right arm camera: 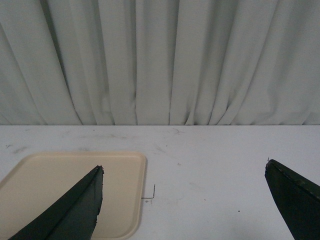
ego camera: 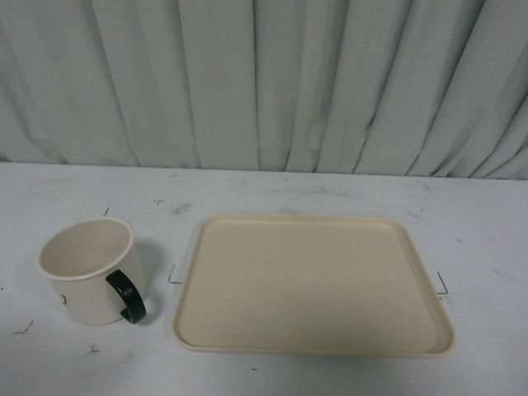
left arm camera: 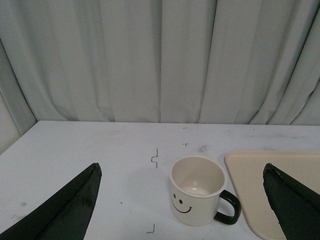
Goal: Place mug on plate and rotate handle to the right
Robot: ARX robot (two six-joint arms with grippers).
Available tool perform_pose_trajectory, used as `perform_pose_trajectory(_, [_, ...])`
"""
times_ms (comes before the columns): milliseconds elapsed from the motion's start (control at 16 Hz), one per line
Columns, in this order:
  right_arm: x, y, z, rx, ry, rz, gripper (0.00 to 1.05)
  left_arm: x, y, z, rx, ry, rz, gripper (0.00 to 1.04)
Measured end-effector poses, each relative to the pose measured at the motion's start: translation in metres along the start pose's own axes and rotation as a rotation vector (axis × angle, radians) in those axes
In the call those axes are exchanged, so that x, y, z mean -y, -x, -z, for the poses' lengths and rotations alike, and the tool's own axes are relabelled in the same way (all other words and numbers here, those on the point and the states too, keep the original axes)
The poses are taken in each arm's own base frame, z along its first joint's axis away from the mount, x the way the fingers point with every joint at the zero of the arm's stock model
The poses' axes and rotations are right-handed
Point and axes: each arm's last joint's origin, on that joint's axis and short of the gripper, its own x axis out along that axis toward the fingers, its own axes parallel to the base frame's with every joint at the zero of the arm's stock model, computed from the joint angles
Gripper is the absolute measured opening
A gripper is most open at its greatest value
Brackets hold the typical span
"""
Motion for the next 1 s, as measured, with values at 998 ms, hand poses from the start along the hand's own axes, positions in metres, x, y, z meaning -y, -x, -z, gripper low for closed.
perform_pose_trajectory(998, [0.0, 0.0, 0.0, 0.0, 0.0, 0.0, 0.98, 0.0, 0.0, 0.0, 0.0, 0.0, 0.0, 0.98])
